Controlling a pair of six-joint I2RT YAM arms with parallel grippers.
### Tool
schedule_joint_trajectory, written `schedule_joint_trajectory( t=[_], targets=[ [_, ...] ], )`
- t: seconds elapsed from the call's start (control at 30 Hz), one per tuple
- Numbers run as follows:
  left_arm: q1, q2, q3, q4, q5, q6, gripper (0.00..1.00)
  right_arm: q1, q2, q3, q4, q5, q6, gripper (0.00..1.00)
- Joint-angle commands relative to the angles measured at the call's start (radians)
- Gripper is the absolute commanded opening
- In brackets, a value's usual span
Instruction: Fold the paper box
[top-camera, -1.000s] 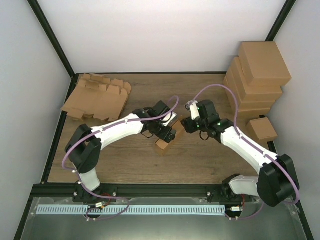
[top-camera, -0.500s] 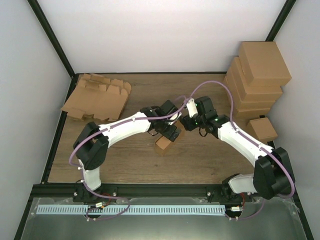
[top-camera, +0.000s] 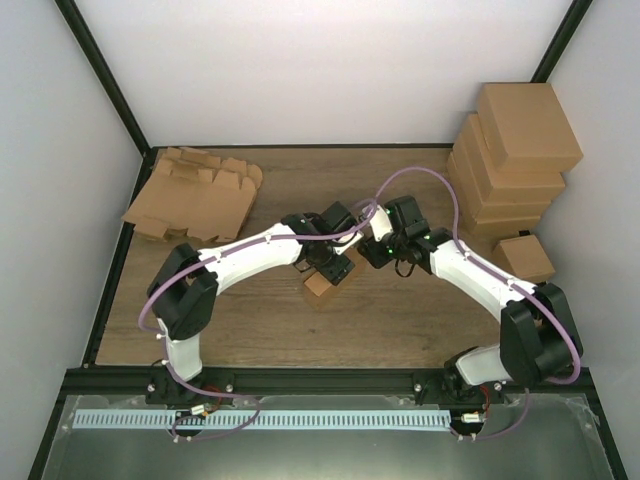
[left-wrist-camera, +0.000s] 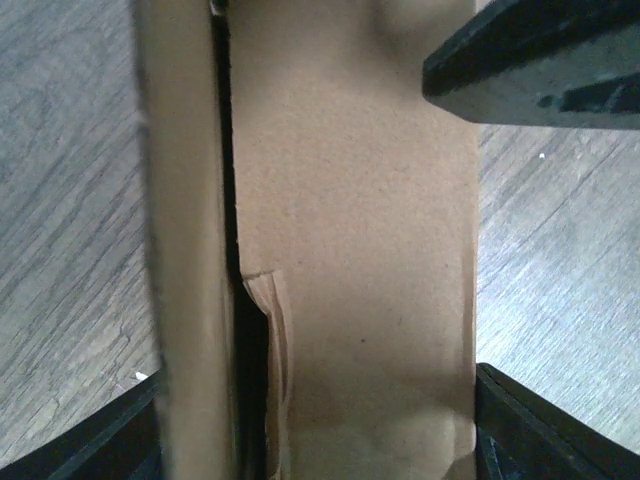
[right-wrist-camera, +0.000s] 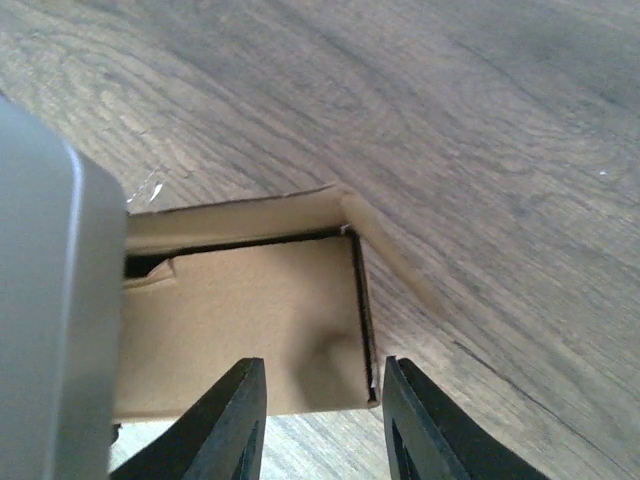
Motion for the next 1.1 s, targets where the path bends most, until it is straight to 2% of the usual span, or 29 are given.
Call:
schedule_joint_trajectory(
  t=[0.0, 0.1, 0.3, 0.43, 0.5, 0.6, 0.77, 0.83, 0.93, 0.97, 1.07],
  targets=[
    [-0.019, -0.012, -0.007, -0.067, 0.074, 0.096, 0.74, -0.003, -0.036, 0.060, 0.044, -0.090, 0.011, 0.31],
    [-0.018, -0.028, -0.027, -0.057, 0.114, 0.118, 0.71, -0.003, -0.042, 0.061, 0.030, -0.107, 0.019, 0.30],
    [-0.017, -0.050, -0.032, -0.073, 0.108, 0.149, 0.65, -0.003, -0.072, 0.048, 0.007, -0.039, 0.030, 0.36],
    [-0.018, -0.070, -0.044, -0.070, 0.102, 0.146, 0.60, -0.004, -0.148, -0.018, 0.106, -0.016, 0.048, 0.39],
    [-0.016, -0.082, -0.054, -0.059, 0.082, 0.132, 0.61, -0.010, -0.194, -0.066, 0.181, -0.003, 0.077, 0.39],
    [-0.017, -0.103, -0.073, -0.046, 0.090, 0.124, 0.65, -0.040, -0.239, -0.120, 0.250, -0.005, 0.100, 0.42],
    [-0.017, -0.120, -0.100, -0.055, 0.097, 0.144, 0.59, -0.081, -0.206, -0.068, 0.199, -0.106, 0.068, 0.43],
    [-0.017, -0.135, -0.109, -0.048, 0.122, 0.153, 0.55, -0.081, -0.175, -0.022, 0.132, -0.133, 0.048, 0.44],
    [-0.017, -0.146, -0.117, -0.044, 0.129, 0.168, 0.37, -0.080, -0.172, -0.002, 0.095, -0.140, 0.047, 0.44],
    [-0.017, -0.146, -0.118, -0.044, 0.123, 0.168, 0.34, -0.081, -0.182, -0.006, 0.098, -0.141, 0.052, 0.45],
    [-0.017, -0.144, -0.118, -0.039, 0.141, 0.174, 0.37, -0.081, -0.235, -0.030, 0.117, -0.150, 0.049, 0.49]
  ],
)
